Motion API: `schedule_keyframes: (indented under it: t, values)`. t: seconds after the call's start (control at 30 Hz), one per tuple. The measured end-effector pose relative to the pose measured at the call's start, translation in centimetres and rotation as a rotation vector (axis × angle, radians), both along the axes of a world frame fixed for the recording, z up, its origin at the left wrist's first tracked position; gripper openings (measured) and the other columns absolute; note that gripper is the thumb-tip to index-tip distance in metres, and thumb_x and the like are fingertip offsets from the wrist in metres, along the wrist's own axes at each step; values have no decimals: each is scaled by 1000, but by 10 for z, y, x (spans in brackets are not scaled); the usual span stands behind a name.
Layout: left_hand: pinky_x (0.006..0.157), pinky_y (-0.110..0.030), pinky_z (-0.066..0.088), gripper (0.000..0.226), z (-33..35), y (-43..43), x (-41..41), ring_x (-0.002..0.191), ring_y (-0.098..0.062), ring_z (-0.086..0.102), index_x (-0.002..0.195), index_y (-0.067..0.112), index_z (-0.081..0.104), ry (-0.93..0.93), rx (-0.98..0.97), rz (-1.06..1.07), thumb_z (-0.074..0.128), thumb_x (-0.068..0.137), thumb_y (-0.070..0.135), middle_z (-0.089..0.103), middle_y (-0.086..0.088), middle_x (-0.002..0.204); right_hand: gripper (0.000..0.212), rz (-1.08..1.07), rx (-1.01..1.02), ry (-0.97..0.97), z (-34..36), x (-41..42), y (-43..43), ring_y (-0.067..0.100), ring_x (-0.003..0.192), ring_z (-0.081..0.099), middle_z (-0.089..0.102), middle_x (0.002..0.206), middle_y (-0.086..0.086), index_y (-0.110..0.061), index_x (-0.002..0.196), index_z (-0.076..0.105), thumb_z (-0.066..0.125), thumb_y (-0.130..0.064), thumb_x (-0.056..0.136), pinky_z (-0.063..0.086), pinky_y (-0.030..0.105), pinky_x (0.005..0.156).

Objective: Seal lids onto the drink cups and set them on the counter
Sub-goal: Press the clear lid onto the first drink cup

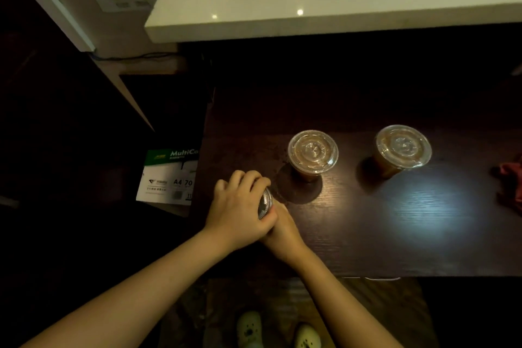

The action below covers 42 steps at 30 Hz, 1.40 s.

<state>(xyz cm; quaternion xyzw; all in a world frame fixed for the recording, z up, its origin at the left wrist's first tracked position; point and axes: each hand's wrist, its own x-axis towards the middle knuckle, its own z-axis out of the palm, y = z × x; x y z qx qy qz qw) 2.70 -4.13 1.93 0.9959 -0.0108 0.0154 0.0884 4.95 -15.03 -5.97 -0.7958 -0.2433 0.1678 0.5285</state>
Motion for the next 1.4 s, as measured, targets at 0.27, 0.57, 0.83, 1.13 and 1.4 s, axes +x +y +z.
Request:
schedule_keyframes:
  t: [0.27, 0.57, 0.83, 1.13, 1.4]
  values:
    - [112, -58, 11, 102, 12, 16, 6, 144, -18, -6, 147, 26, -7, 269, 83, -86, 42, 72, 75, -4, 1, 158, 67, -167, 59, 36, 6, -16, 3, 12, 121, 51, 55, 129, -5, -22, 133, 48, 66, -24, 68, 44, 41, 101]
    - [107, -33, 32, 109, 23, 20, -6, 131, -17, 22, 147, 23, 9, 447, -131, -76, 74, 61, 41, 22, 2, 141, 74, -138, -28, 7, 4, -39, -26, -13, 124, 33, 41, 132, -19, -50, 130, 26, 72, -33, 74, 30, 10, 102]
    - [112, -31, 22, 101, 32, 26, 10, 136, -4, 12, 145, 34, 14, 406, -198, -440, 73, 63, 26, 19, 11, 147, 66, -26, 144, 112, 20, -4, -31, 2, 115, 56, 59, 123, -16, -42, 125, 46, 80, -32, 70, 49, 26, 95]
    - [110, -35, 10, 69, 16, 1, 25, 143, -9, 2, 144, 33, 24, 400, -351, -232, 51, 85, 56, 15, 9, 156, 64, -319, 117, 85, 6, -22, -20, 4, 117, 53, 55, 125, -10, -33, 128, 45, 70, -38, 70, 50, 27, 94]
    - [99, -34, 33, 48, -15, -31, 6, 125, -13, 42, 131, 19, 48, -72, -89, -15, 35, 91, 42, 51, 3, 136, 62, -128, 8, -41, 0, -14, -39, 1, 118, 42, 45, 123, -15, -25, 132, 42, 67, -34, 76, 38, 18, 97]
